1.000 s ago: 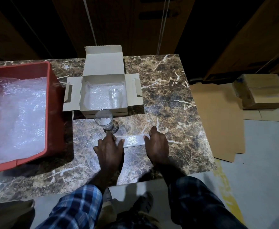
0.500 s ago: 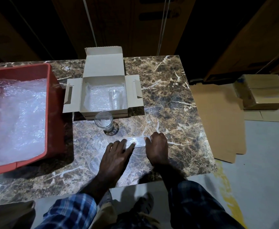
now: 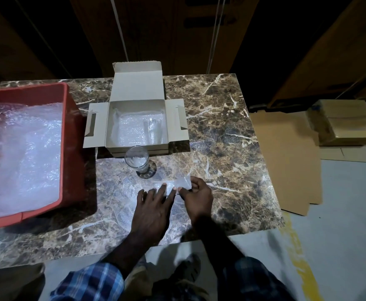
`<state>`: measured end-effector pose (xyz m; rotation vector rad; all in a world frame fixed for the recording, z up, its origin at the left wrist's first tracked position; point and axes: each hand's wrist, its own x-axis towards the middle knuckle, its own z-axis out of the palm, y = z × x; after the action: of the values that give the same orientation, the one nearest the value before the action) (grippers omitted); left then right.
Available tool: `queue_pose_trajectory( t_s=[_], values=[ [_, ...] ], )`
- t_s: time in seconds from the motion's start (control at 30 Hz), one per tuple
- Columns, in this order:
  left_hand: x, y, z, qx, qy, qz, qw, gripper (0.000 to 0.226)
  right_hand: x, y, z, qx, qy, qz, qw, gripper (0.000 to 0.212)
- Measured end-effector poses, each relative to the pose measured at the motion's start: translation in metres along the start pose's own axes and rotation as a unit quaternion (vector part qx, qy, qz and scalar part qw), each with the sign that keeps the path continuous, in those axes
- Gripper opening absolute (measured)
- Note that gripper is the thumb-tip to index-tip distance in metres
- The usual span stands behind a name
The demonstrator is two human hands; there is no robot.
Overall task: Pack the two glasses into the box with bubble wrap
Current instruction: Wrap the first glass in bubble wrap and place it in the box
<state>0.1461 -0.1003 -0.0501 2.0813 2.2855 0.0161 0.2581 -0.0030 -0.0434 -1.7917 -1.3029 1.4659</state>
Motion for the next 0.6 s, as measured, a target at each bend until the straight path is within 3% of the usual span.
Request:
queue_pose_trajectory(
  t_s=[0.13, 0.27, 0.4, 0.6],
  values=[
    [0.001, -0.003, -0.004, -0.038, -0.001, -0.004, 0.999, 0.051, -0.016, 0.002, 0.014, -0.047, 0.020, -0.056, 0.997, 0.010],
    [-0.002, -0.016, -0.005, -0.120, 0.005, 0.007, 0.993, 0.062, -0.026, 0.007, 0.029, -0.088, 0.030, -0.165, 0.982, 0.033],
    [-0.011, -0.032, -0.001, -0.191, -0.013, 0.033, 0.981, 0.059, -0.034, 0.012, 0.036, -0.150, -0.023, -0.231, 0.961, 0.054],
    [-0.020, -0.031, 0.008, -0.253, 0.001, 0.012, 0.967, 0.072, -0.033, 0.021, 0.036, -0.229, -0.047, -0.333, 0.913, 0.049]
  ],
)
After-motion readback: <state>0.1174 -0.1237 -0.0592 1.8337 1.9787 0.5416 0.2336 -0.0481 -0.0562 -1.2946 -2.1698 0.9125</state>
